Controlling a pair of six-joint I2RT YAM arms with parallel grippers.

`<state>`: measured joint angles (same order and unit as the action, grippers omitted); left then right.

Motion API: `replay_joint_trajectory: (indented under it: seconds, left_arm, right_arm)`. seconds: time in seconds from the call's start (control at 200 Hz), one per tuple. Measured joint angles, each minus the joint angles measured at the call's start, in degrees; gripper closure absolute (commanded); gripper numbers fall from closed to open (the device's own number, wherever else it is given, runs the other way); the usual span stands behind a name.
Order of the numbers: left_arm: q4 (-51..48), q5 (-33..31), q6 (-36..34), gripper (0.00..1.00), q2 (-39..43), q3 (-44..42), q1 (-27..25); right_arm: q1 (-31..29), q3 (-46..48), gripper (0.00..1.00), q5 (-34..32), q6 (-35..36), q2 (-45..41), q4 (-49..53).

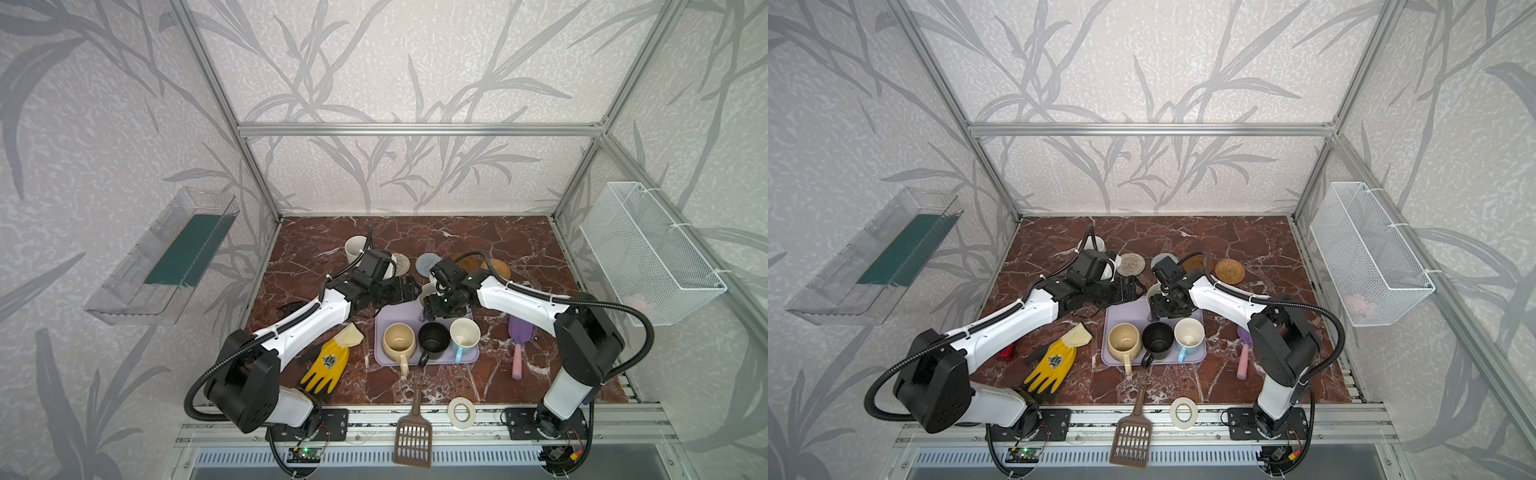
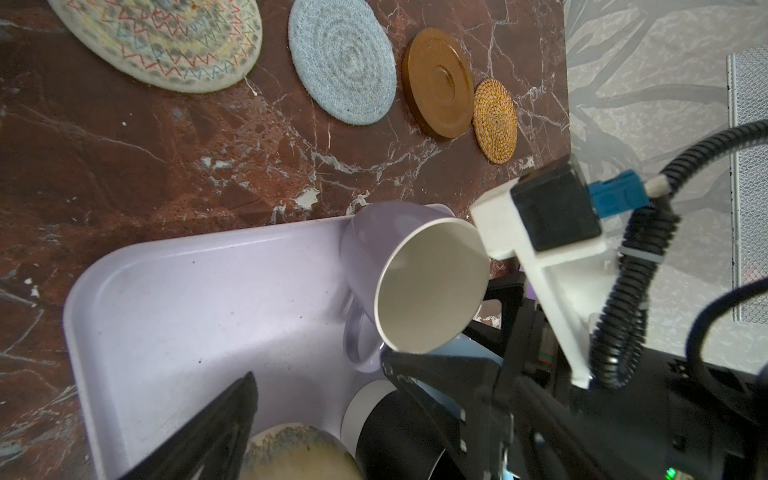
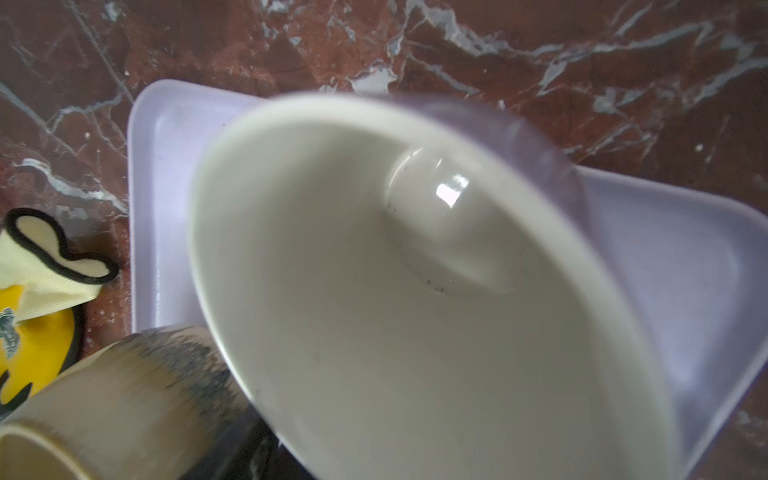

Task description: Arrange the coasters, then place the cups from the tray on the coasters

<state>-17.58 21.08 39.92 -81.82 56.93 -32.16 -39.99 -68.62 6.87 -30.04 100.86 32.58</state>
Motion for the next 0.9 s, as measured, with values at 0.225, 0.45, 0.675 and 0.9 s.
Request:
replay_joint_trajectory:
  seconds: [0.225,0.45,0.675,0.9]
  left_arm:
    - [-0.1,0.0,-0.4,0.03,0.0,0.0,0.0]
    - [-0.5,0.0,-0.9,0.03,0.1,0.0,0.0]
    - [-0.4,0.0,-1.4,0.03,0.0,0.0,0.0]
    - [-0.2,-0.7,-2.5,0.03,-4.0,1.0,0.0]
  right_arm:
    - [0.3,-0.5,0.44,-0.9,0.0,1.0,-0.3]
    - [0.3,-0.5,0.61,-0.2,0.5,0.9,-0.2]
    - [0.3,-0.5,0.67,-0.2,1.4,0.2,-0.1]
    - [0.5,-0.5,0.76,-0.3,2.4,-0.7,0.0]
